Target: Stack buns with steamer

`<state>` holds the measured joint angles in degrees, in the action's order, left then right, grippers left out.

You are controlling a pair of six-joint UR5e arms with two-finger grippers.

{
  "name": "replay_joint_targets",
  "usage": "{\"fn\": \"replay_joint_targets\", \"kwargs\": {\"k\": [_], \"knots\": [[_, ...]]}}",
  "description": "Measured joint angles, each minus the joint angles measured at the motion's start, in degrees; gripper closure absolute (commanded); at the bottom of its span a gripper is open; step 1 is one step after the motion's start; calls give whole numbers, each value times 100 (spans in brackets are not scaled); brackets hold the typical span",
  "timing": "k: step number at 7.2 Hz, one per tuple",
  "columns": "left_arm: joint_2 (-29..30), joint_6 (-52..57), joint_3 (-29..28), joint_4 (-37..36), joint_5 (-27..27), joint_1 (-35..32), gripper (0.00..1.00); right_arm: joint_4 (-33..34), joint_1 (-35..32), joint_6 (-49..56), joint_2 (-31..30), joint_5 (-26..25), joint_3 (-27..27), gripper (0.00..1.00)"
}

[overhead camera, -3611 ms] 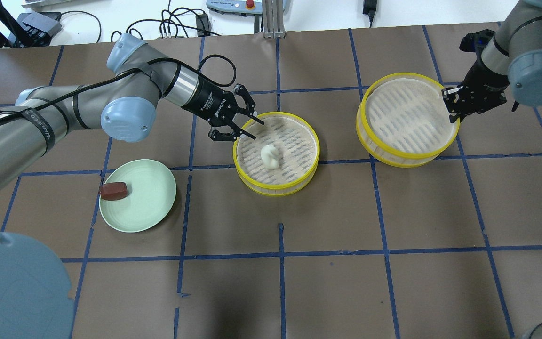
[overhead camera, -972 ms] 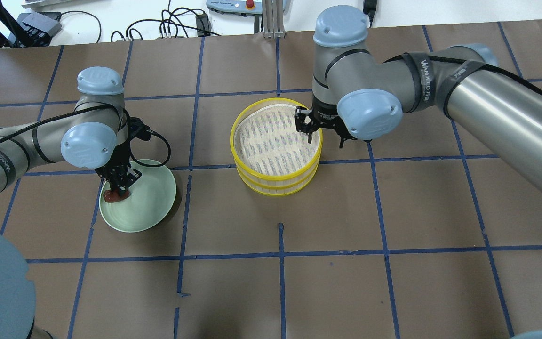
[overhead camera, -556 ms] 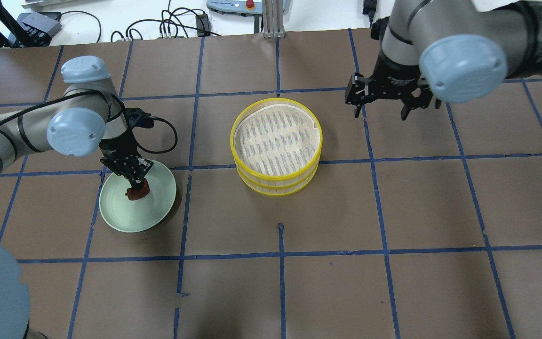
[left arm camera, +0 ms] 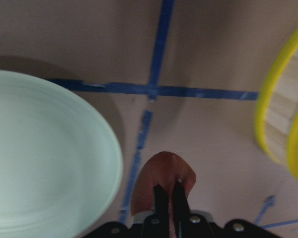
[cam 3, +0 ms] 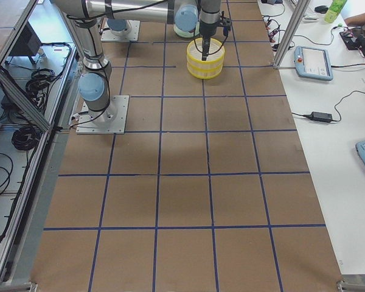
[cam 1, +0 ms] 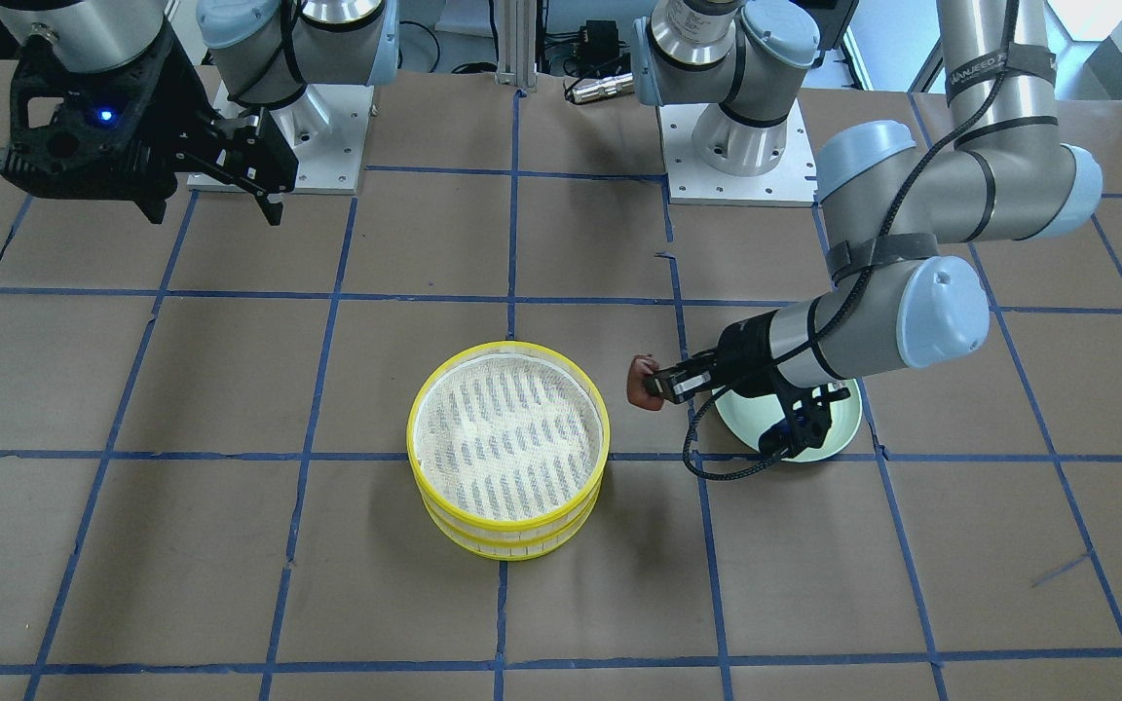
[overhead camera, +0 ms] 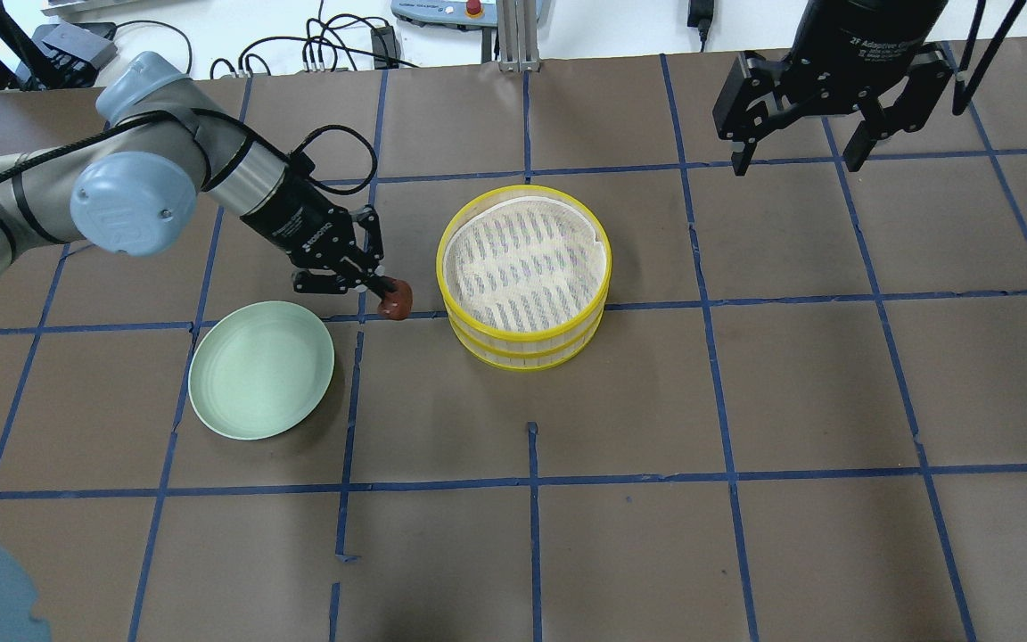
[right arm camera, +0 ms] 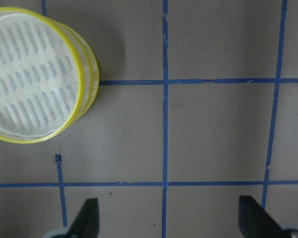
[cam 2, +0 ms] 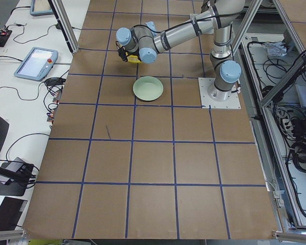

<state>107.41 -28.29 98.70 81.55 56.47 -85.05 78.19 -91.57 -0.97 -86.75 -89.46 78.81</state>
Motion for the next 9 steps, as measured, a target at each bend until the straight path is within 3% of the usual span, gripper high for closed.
{"fn": "replay_joint_targets", "kwargs": {"k": [1, 2, 6, 7, 9], "knots": [[46, -1216, -162, -199, -719, -229, 64, 29, -49, 14, -11, -26, 85, 1], [122, -1981, -294, -446, -1209, -363, 2, 126, -70, 19, -14, -48, 169, 1], [223, -2487, -391, -711, -1541, -457, 0, 231, -52, 65, -10, -69, 238, 0], [208, -2469, -434, -729, -1438, -460, 0, 231, -49, 82, -9, -66, 239, 0], [158, -2409, -700, -726, -683, -460, 0, 238, -40, 90, -11, -67, 240, 0]]}}
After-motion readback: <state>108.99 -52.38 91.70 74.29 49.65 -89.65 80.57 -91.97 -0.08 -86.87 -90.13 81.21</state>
